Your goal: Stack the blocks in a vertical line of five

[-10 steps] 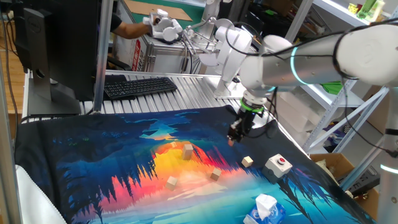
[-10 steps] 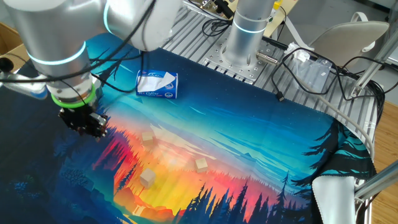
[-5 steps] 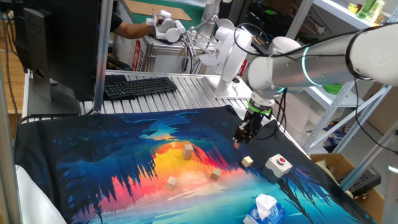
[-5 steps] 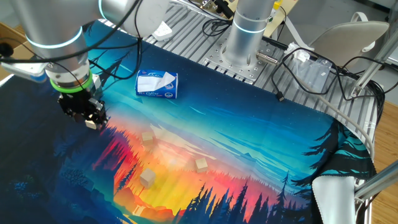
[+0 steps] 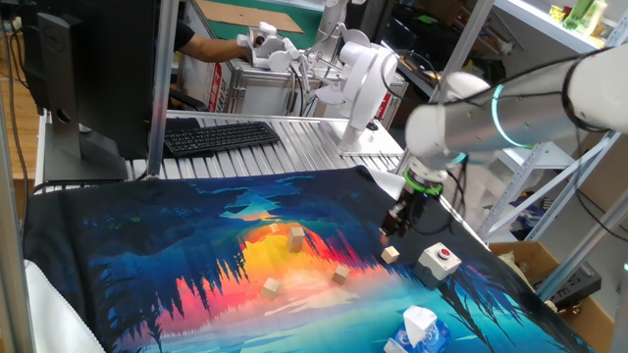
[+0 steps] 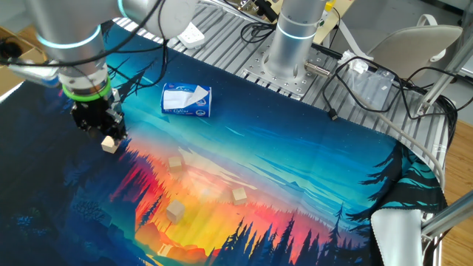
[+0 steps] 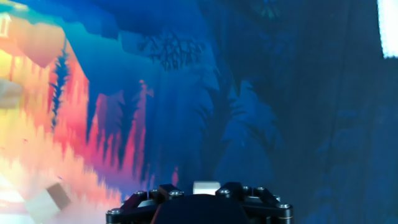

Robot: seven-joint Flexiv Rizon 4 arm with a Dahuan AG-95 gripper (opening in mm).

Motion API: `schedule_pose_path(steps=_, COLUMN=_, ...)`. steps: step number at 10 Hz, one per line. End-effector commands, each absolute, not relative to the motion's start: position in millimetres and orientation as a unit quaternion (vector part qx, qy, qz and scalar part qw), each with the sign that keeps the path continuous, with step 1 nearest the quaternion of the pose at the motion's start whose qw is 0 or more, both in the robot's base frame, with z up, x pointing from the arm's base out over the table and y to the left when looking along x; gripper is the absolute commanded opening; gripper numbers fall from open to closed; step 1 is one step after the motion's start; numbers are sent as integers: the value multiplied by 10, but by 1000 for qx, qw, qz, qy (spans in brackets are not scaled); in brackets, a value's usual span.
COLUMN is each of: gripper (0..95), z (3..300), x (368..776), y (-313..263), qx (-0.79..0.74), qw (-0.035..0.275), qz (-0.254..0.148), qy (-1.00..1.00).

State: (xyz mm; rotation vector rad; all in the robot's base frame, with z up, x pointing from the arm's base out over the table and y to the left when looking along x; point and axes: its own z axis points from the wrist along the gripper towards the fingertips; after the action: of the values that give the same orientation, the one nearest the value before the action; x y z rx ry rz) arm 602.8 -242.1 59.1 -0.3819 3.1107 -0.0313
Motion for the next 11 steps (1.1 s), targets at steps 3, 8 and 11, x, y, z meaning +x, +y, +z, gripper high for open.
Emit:
schedule_pose_path(steps=3, gripper=570, z=503, x=5974, y=-2473, qx=-121, qw=5, qz=-8, qy=993)
schedule_pose_path(steps=8, gripper=570, z=393, x=5872, y=-2510, qx=-121, qw=12, qz=-6, qy=993)
schedule_pose_path(steps=11, gripper=570, z=270, x=5855, y=-2535, qx=-121, qw=16, qz=0, qy=992)
